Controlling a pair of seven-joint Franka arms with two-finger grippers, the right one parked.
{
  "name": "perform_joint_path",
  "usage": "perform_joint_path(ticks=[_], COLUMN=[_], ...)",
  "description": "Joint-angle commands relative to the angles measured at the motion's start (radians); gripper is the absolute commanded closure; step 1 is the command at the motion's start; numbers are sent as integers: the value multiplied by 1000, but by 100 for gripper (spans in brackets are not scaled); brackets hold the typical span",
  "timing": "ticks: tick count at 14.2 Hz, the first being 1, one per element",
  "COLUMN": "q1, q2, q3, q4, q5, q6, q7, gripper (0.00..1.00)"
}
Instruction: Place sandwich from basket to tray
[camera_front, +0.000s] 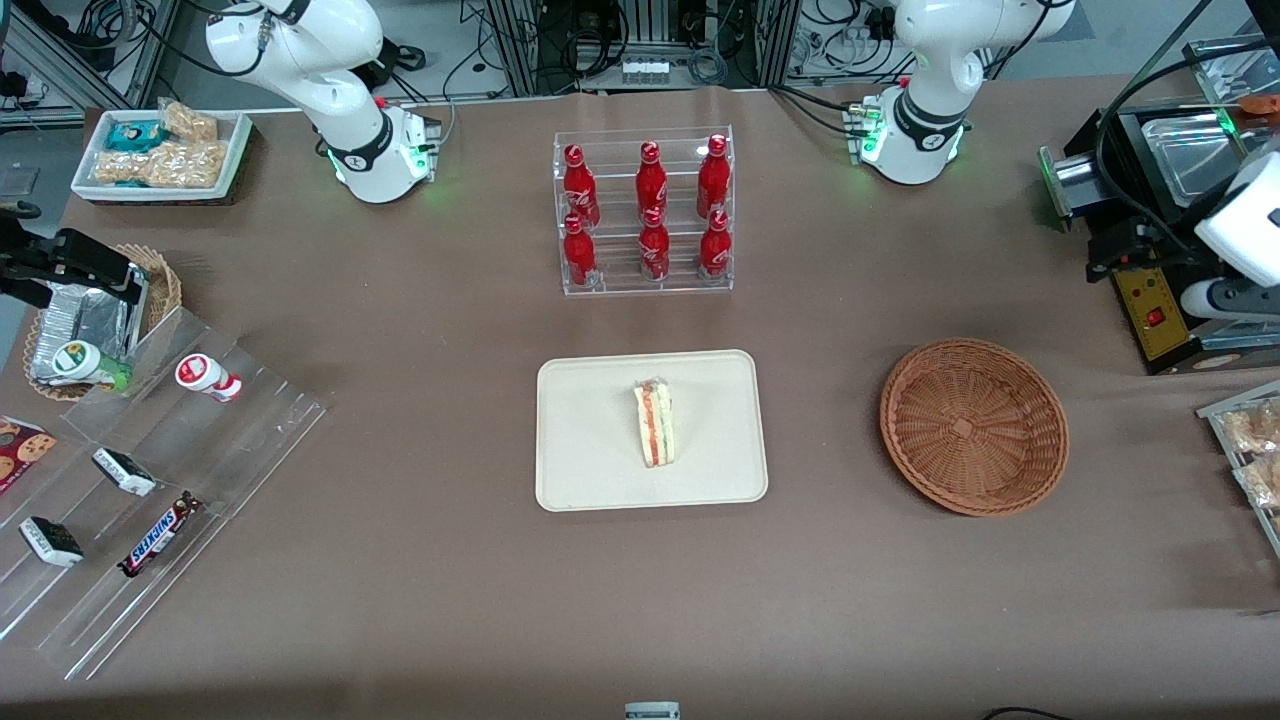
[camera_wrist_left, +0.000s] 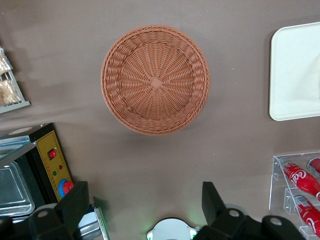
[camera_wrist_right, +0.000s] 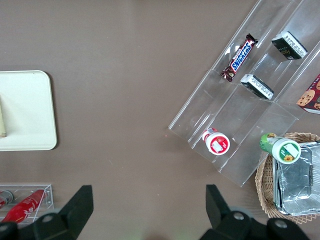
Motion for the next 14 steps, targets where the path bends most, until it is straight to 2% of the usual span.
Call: perform_joint_path(ticks=[1,5,8,14], q1=[4,6,1,-6], q2=[-77,-50,15,10], q3=[-2,-2,-4,-11], q4=[-108,-74,38,38], q5=[-9,-6,-9,-8], q6=[63,61,46,43], q7=[-15,-12,-3,-4], gripper=[0,0,0,0])
